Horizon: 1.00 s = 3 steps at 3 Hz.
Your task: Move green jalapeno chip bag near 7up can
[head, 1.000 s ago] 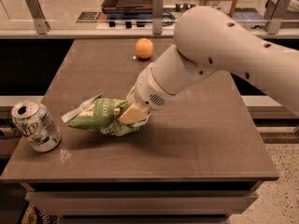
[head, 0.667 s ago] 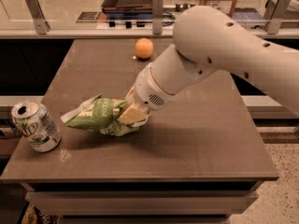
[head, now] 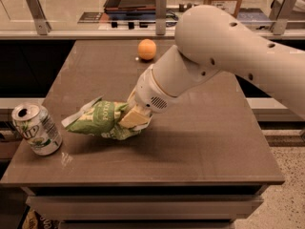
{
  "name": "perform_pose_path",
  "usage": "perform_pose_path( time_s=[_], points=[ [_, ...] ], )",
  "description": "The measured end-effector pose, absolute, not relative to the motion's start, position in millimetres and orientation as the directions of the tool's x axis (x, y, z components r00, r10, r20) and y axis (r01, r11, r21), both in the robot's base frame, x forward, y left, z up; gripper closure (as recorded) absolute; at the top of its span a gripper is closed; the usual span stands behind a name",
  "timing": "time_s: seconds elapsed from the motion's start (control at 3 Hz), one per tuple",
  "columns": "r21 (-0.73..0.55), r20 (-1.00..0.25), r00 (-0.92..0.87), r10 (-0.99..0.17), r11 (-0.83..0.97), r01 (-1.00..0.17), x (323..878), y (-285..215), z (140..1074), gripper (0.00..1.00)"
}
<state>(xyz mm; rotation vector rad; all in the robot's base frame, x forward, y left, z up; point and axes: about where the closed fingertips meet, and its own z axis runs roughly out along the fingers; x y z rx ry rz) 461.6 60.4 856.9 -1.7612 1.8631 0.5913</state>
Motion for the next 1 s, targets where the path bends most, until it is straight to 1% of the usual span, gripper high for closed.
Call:
perform_pose_path(
  time_s=[0.33,0.67,1.0],
  points=[
    [-0.031,-0.626,-0.03,-0.779,0.064,-0.997,460.4,61.5,857.7,0.12],
    [-0.033,-0.625,-0.027,-0.78,0.061,-0.998,459.3,62.5,858.5,0.0],
    [-0.033,-0.625,-0.027,-0.78,0.061,-0.998,459.2,62.5,858.5,0.0]
  ],
)
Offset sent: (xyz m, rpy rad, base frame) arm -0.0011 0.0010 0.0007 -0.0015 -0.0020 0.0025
